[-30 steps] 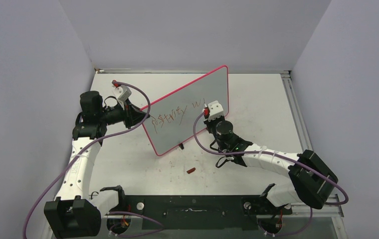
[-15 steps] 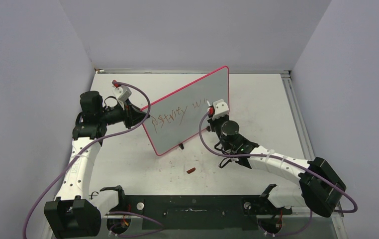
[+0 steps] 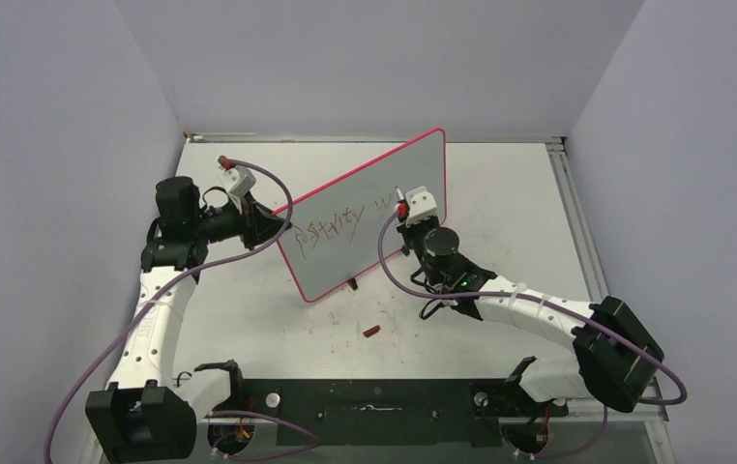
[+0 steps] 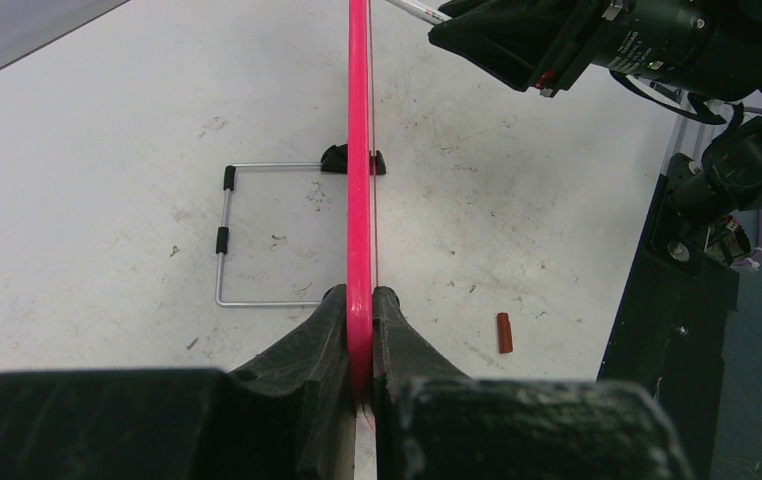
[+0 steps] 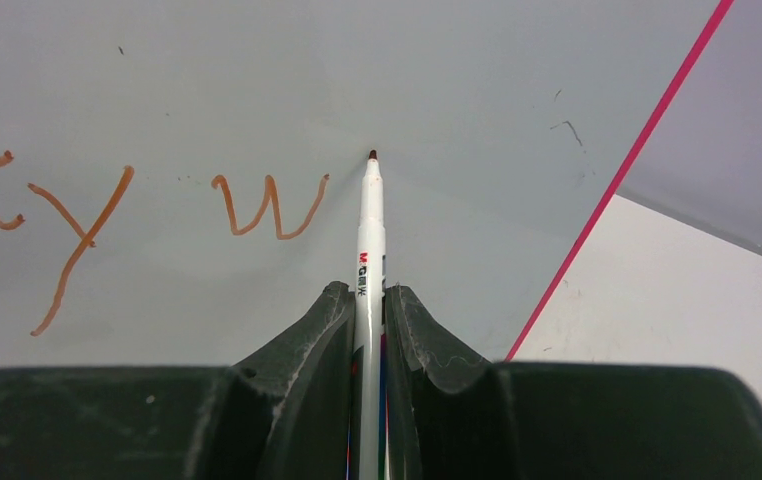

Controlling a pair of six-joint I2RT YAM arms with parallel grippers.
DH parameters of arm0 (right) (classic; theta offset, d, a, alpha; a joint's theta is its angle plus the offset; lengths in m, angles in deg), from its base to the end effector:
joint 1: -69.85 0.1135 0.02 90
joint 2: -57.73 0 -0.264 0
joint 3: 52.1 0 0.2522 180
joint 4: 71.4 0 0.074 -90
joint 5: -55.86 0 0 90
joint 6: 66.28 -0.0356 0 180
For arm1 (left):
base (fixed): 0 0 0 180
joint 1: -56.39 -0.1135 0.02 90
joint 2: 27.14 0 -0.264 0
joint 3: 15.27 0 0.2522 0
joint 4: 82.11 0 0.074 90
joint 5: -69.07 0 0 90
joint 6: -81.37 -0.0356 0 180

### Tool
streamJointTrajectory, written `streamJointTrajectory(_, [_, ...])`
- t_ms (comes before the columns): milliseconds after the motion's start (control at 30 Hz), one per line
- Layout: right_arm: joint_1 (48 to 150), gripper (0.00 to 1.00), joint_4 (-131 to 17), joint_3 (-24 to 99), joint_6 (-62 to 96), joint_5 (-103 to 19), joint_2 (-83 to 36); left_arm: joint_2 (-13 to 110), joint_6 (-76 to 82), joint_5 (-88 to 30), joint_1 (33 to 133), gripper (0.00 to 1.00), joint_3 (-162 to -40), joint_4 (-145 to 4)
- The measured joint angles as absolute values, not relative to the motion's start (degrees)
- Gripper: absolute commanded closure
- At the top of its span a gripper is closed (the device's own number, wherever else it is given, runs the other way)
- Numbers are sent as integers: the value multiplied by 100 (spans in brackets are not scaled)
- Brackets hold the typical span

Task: Write a sentence on the whiteboard

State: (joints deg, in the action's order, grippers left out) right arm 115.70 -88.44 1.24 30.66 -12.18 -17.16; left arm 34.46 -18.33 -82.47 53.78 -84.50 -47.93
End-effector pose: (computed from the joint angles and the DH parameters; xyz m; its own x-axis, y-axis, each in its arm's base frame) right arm 0.2132 0.2006 0.2673 -0.0053 -0.1664 -0.9860 -0.4094 0.9000 -0.1496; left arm 0.2270 -0.0210 0.3386 -0.3114 0.0662 -0.9480 0.8282 0.5080 -0.2366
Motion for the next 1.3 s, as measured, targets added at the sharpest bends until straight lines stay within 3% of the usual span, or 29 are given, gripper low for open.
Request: streamJointTrajectory(1300, [11259,95,-8879,93,3066,-1235,-1906,3446,-1826,-8236,5378,100,-8450,-4793])
